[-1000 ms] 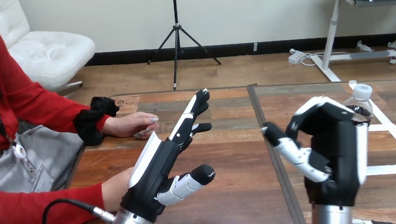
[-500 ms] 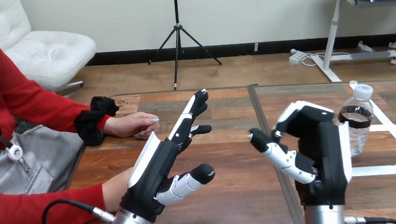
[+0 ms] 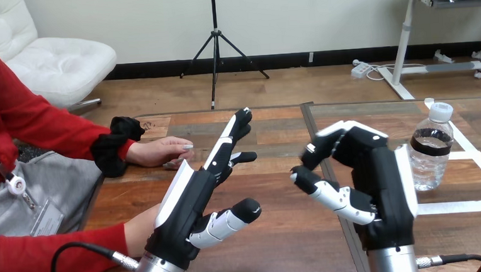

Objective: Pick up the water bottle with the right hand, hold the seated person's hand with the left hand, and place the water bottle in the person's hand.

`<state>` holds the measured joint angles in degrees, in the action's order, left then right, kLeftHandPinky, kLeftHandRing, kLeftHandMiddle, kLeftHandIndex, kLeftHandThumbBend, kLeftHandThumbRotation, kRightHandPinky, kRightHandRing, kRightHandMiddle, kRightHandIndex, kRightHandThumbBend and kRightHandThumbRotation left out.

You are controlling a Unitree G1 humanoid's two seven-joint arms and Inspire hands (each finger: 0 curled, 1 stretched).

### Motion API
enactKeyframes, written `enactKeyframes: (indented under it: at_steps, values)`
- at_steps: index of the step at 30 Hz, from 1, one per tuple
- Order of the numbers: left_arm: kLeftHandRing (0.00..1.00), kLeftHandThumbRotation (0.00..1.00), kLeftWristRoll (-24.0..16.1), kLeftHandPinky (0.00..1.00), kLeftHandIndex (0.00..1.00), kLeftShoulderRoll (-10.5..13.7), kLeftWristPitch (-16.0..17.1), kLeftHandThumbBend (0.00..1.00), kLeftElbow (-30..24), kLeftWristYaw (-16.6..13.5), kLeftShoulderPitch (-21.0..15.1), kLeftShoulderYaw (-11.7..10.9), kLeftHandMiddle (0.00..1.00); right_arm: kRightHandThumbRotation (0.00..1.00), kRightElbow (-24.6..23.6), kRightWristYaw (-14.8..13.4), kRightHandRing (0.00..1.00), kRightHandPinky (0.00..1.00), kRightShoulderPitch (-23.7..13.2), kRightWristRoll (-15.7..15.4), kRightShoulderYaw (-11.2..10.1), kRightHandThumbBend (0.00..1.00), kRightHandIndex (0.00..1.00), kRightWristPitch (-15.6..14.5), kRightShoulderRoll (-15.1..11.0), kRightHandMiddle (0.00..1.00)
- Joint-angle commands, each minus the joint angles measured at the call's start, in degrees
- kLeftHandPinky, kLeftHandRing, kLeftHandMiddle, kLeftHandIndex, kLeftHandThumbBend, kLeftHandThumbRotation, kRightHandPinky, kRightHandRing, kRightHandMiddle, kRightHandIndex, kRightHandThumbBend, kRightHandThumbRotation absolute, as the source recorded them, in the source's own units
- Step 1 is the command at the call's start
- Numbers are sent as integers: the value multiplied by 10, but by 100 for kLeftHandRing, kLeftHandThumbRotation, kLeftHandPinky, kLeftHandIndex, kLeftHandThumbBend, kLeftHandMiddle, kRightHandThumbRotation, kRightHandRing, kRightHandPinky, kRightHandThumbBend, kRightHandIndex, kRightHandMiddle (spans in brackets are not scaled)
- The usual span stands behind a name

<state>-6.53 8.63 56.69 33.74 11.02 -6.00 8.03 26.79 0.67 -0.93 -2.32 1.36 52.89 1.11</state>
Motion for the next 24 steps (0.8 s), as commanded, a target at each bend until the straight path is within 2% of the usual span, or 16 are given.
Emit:
enactKeyframes:
  at_steps: [1,2,3,12,19,24]
  values:
    - [99,91,17,86,100,-3,2,100,-24,3,-19,-3,100,46,-31,8,68,61,-27,-3,3,100,69,-14,-9,68]
    - [99,91,18,86,100,-4,3,100,-24,3,-20,-3,100,46,-33,8,68,61,-25,-6,3,100,69,-15,-11,68]
    - [99,91,18,87,100,-4,3,100,-23,3,-21,-3,100,47,-34,8,71,66,-25,-8,3,100,73,-17,-11,72]
    - [99,89,18,89,100,-5,10,100,-17,2,-27,-4,100,50,-35,14,82,83,-25,-15,5,100,85,-21,-20,82]
    - [99,89,19,88,100,-5,17,100,-8,3,-33,-5,100,51,-44,10,86,88,-23,-26,3,100,88,-37,-24,86]
    - [98,89,17,88,100,-7,16,100,-8,0,-34,-6,100,51,-62,12,87,88,-15,-29,4,100,90,-65,-24,87]
